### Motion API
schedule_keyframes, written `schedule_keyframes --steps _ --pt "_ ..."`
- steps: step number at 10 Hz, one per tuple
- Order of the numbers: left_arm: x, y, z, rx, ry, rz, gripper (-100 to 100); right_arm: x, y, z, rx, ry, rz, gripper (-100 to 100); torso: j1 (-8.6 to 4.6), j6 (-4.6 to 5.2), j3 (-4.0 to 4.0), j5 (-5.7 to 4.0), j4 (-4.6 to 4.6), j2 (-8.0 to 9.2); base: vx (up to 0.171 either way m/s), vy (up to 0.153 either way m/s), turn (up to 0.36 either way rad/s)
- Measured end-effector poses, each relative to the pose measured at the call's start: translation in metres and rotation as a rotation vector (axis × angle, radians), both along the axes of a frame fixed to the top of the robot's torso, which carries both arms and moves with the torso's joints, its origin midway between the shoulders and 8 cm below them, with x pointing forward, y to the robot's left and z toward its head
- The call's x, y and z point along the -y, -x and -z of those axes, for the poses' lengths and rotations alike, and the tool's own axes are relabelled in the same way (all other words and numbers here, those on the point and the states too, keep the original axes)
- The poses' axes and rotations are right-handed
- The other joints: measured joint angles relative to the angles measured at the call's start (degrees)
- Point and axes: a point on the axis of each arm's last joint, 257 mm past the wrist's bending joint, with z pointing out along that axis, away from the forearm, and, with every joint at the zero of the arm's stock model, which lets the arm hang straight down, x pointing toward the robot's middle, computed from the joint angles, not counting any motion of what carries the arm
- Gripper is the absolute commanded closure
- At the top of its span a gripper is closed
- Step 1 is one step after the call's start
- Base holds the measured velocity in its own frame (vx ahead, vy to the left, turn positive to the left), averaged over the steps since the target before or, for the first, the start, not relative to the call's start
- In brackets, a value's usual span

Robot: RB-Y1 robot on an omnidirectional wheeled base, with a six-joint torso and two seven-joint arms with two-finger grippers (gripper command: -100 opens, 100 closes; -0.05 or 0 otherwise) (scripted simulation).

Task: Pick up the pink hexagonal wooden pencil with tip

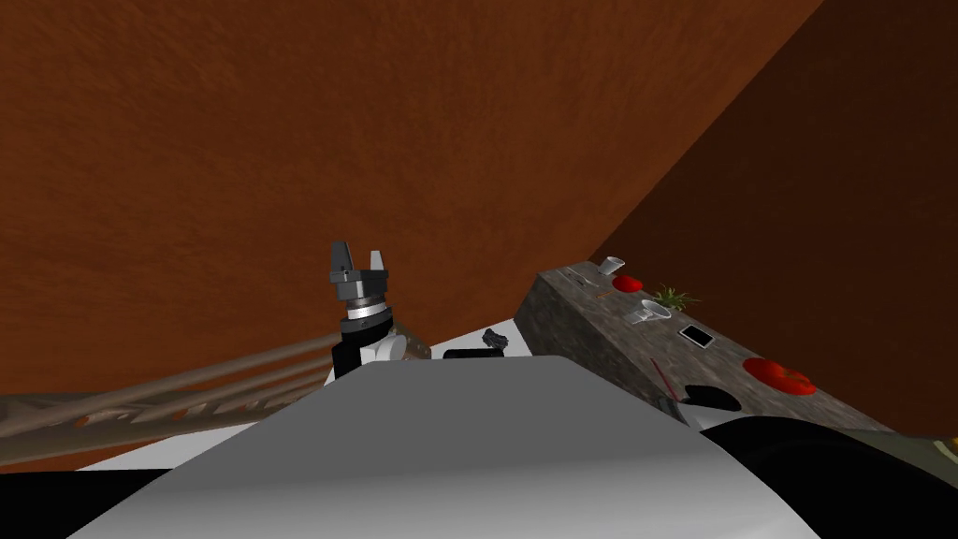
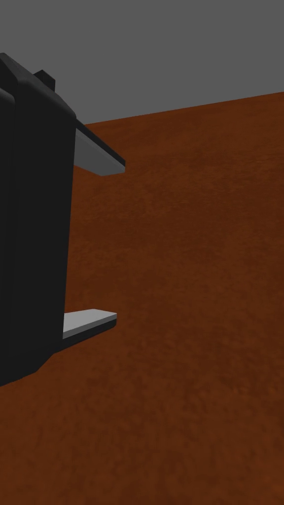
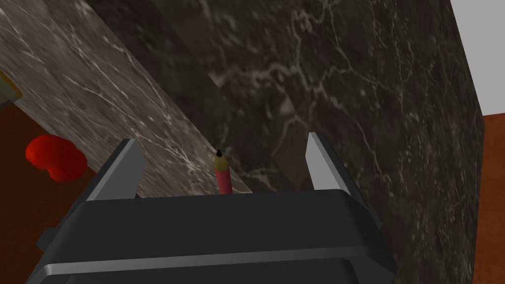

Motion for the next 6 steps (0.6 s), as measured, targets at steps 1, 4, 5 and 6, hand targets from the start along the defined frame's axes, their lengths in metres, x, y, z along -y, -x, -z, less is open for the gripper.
schedule_keyframes --steps 1,4,5,6 --pt "0.0 0.0 0.0 0.0 0.0 0.0 0 0.0 0.0 0.0005 0.002 0.0 0.001 100 0.07 0.02 -0.01 0.01 0.0 -0.03 0.0 0.0 0.0" --pt "0.0 0.0 0.0 0.0 0.0 0.0 0 0.0009 0.0006 -0.0005 -0.001 0.003 0.0 100 -0.06 -0.03 -0.04 -0.18 0.02 -0.1 -0.001 -0.003 -0.003" --pt "0.0 0.0 0.0 0.0 0.0 0.0 0 0.001 0.0006 -0.0005 -0.002 0.003 0.0 100 -0.11 -0.03 -0.04 -0.2 0.02 -0.11 0.0 0.0 0.0" --pt "0.0 0.0 0.0 0.0 0.0 0.0 0 0.001 0.0006 -0.0005 -0.002 0.003 -0.001 0 -0.13 -0.03 -0.05 -0.21 0.02 -0.12 0.0 0.0 0.0"
